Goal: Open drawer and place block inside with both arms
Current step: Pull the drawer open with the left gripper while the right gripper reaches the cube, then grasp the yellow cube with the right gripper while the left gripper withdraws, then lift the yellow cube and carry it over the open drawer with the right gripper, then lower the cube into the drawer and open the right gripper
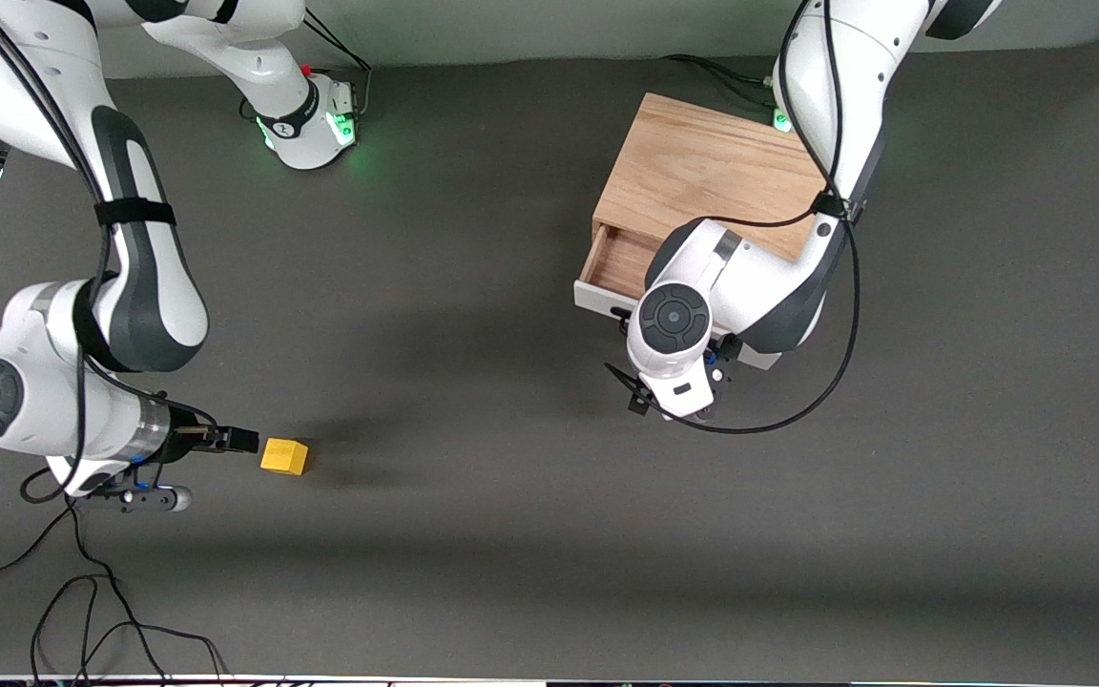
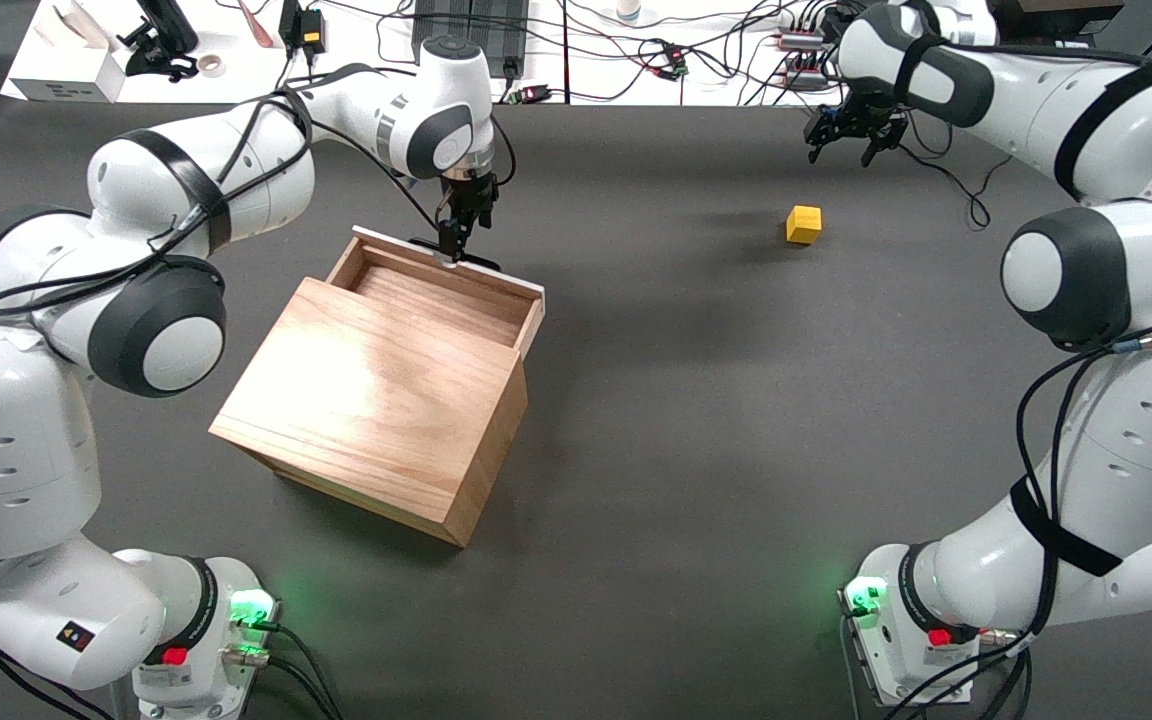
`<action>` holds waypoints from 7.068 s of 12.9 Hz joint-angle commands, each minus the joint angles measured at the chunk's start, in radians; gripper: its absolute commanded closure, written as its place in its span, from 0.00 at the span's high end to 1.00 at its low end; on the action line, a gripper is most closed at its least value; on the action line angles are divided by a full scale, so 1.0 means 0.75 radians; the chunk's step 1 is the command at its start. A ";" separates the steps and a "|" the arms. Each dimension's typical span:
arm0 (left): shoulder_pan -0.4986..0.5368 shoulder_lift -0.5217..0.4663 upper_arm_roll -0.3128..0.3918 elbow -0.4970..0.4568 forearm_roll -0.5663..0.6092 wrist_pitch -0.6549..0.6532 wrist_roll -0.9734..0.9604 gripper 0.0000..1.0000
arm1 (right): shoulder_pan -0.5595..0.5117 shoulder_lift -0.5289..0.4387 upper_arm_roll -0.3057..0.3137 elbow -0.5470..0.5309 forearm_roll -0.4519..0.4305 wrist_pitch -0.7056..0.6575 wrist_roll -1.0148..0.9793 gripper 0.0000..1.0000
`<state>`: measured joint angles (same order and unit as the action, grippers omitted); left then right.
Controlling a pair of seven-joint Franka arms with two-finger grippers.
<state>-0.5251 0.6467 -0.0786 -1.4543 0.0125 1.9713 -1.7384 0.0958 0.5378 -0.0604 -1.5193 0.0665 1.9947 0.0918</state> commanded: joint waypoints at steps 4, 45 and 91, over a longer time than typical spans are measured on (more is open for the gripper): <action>-0.008 0.070 0.005 0.115 0.045 0.094 0.017 1.00 | 0.005 0.042 -0.003 -0.003 0.014 0.026 0.031 1.00; 0.812 -0.786 0.007 -0.149 -0.084 -0.577 2.035 1.00 | 0.040 0.183 -0.001 0.239 0.042 -0.069 0.123 0.34; 0.671 -0.787 0.101 -0.161 -0.058 -0.487 2.291 1.00 | 0.938 0.514 0.381 0.778 -0.226 -0.054 1.686 1.00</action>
<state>-0.0064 0.0754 -0.0165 -1.5621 -0.0383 1.6168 -0.0365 0.7906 0.9483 0.2330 -0.9317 -0.0771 1.9592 1.3244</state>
